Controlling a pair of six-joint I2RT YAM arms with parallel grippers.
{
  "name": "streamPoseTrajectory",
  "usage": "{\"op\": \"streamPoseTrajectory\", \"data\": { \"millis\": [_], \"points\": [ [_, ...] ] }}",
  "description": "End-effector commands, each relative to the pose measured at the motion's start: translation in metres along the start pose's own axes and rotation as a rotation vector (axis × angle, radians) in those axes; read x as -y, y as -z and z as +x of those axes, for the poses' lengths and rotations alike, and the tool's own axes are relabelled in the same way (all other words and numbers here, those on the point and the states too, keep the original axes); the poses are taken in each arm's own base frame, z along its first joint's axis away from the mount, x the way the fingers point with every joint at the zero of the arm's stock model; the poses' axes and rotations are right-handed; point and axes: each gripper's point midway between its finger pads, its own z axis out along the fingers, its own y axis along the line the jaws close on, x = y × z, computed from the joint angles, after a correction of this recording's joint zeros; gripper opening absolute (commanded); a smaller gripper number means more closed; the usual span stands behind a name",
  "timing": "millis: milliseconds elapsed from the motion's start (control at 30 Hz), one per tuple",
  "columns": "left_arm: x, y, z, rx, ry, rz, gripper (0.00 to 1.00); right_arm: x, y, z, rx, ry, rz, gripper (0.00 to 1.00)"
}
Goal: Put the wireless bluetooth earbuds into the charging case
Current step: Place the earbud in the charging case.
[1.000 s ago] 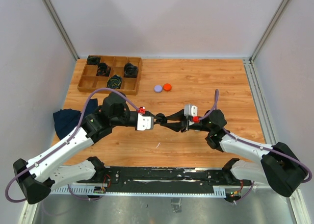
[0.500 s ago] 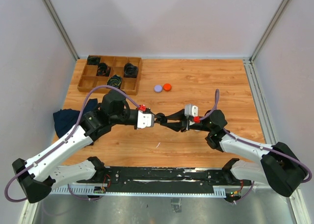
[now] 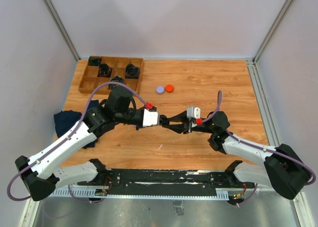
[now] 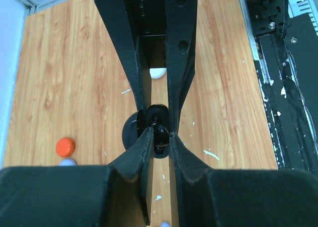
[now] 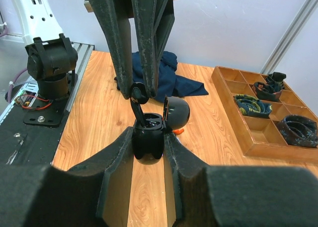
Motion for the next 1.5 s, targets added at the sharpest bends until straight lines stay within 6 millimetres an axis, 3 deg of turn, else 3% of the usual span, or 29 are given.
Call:
{"op": "streamPoseTrajectory", "data": {
  "millis": [0,333,933,1267,1467],
  "points": [
    [0.004,0.001,0.002,-0.038,0.026,0.024,0.0,0.008,-0.001,-0.017,0.046,0.066,0.009,0.11],
    [-0.004,-0.004,0.006,-0.061,0.042,0.015,0.02,0.005,-0.002,-0.018,0.051,0.068,-0.007,0.11],
    [-0.005,-0.012,0.023,-0.108,0.047,0.019,0.19,-0.009,-0.003,-0.029,0.112,0.069,-0.084,0.11],
    [-0.005,-0.013,0.017,-0.073,0.017,0.022,0.24,-0.021,-0.003,-0.036,0.153,0.062,-0.156,0.11],
    [-0.006,-0.01,0.013,-0.066,0.002,0.008,0.34,-0.018,-0.004,-0.03,0.14,0.058,-0.143,0.11]
  ]
}}
